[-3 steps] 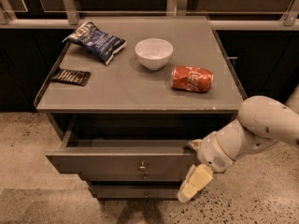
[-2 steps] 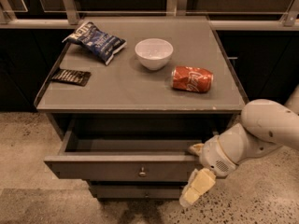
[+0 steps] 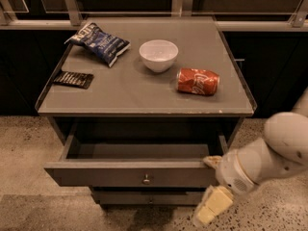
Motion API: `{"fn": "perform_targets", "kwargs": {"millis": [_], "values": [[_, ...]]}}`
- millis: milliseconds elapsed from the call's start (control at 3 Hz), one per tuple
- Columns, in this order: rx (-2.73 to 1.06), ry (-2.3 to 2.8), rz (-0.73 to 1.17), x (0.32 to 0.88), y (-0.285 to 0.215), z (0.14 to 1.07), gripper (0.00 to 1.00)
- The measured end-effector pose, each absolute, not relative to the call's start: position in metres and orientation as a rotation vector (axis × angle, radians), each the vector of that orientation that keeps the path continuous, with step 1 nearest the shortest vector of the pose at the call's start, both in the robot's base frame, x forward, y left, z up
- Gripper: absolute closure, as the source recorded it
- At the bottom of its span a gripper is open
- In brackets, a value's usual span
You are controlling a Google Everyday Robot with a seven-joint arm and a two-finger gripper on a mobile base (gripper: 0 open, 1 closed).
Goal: Open top drawer
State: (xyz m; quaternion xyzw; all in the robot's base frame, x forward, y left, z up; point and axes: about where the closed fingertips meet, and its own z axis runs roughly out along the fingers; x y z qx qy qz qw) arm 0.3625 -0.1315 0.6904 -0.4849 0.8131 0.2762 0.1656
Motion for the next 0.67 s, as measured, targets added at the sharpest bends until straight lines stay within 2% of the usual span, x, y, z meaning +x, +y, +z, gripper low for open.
{"fn": "perform_targets", "kwargs": {"millis": [333, 667], "values": [[-1.324, 2.349, 0.714, 0.3292, -0.1509, 0.7040, 0.00], [-1.324, 2.349, 0.714, 0.3292, -0.1509, 0.7040, 0.00]]}}
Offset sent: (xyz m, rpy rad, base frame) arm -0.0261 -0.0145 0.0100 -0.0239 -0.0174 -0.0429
